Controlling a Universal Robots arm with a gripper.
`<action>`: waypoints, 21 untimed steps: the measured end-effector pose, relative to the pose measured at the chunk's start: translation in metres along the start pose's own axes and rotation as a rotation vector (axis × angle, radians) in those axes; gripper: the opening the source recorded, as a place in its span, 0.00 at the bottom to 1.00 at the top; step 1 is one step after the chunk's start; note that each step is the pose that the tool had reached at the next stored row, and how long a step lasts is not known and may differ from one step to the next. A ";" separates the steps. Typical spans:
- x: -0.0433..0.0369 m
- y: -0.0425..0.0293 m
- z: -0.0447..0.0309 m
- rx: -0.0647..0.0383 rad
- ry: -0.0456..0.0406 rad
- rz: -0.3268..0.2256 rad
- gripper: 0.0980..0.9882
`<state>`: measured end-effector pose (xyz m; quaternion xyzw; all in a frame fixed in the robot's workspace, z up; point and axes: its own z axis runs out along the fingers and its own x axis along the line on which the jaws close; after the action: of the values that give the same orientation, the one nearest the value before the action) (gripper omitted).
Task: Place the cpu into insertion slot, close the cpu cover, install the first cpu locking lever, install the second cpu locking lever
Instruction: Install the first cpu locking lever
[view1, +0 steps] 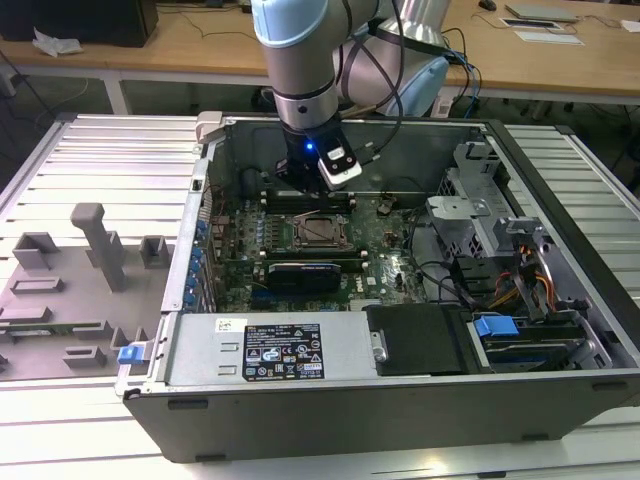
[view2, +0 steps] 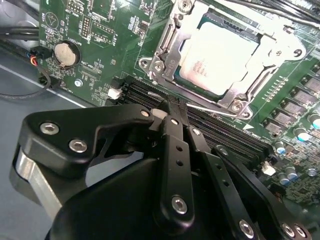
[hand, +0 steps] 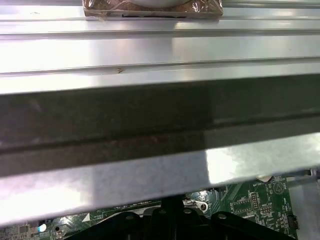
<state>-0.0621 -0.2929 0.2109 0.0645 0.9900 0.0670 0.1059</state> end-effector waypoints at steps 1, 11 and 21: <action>0.0004 -0.0001 0.0005 0.000 -0.0057 0.001 0.01; 0.0064 0.0002 0.0037 0.007 -0.0267 0.042 0.01; 0.0075 0.0044 0.0064 0.019 -0.0340 0.087 0.01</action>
<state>-0.0675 -0.2867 0.2039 0.1096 0.9849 0.0609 0.1191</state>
